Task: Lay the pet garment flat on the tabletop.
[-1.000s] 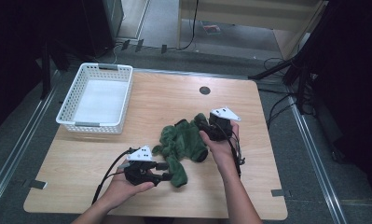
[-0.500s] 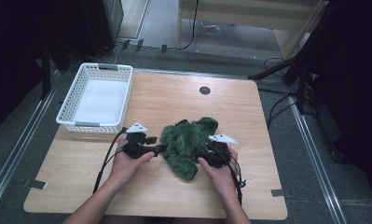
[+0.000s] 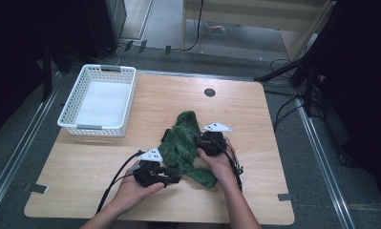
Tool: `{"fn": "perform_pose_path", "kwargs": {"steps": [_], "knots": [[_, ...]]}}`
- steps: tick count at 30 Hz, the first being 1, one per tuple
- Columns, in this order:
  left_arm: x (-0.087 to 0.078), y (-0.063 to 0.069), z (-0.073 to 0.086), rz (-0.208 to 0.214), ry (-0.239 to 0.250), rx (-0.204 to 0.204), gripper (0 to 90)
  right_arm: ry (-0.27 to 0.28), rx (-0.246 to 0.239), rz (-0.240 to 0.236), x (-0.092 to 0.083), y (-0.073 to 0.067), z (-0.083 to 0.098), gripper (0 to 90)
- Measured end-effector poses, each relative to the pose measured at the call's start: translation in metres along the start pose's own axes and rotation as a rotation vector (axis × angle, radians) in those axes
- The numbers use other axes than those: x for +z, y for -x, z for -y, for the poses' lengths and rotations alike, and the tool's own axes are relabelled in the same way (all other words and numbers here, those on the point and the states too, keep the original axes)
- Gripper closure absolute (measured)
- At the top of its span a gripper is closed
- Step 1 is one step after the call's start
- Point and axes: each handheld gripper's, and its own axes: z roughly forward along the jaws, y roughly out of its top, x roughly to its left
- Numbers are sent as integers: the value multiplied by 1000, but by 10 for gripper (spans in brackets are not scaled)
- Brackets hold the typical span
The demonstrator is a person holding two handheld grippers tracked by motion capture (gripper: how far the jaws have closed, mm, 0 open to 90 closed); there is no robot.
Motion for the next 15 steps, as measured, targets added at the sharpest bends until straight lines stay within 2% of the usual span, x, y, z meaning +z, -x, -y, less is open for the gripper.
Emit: {"fn": "perform_pose_path", "kwargs": {"steps": [2, 3, 4, 7, 8, 9, 10, 11, 12, 14, 15], "knots": [[-12, -7, -2, -11, 68, -5, 458, 22, 26, -5, -7, 0, 1, 553], [-18, -12, -3, -34, 104, -25, 433, 32, 35, -6, -12, 0, 2, 533], [-22, -17, -5, -70, 130, -47, 414, 34, 32, 6, -18, 1, 4, 513], [-27, -36, -11, -198, 164, -136, 386, 32, 17, 24, -32, 4, 12, 477], [-26, -42, -13, -229, 166, -167, 385, 23, 30, 29, -34, 6, 14, 469], [-23, -48, -15, -265, 149, -190, 374, 1, 66, 38, -35, 11, 20, 460], [-19, -53, -17, -291, 127, -215, 374, 1, 66, 38, -35, 11, 20, 450], [-14, -57, -19, -313, 107, -236, 346, -14, 114, 34, -37, 13, 25, 441], [-10, -62, -20, -315, 93, -254, 346, -14, 114, 34, -37, 13, 25, 441], [-6, -63, -20, -296, 99, -267, 337, -9, 133, -6, -46, 9, 31, 425], [-3, -64, -20, -283, 88, -280, 333, 3, 115, -27, -56, 1, 37, 417]]}}
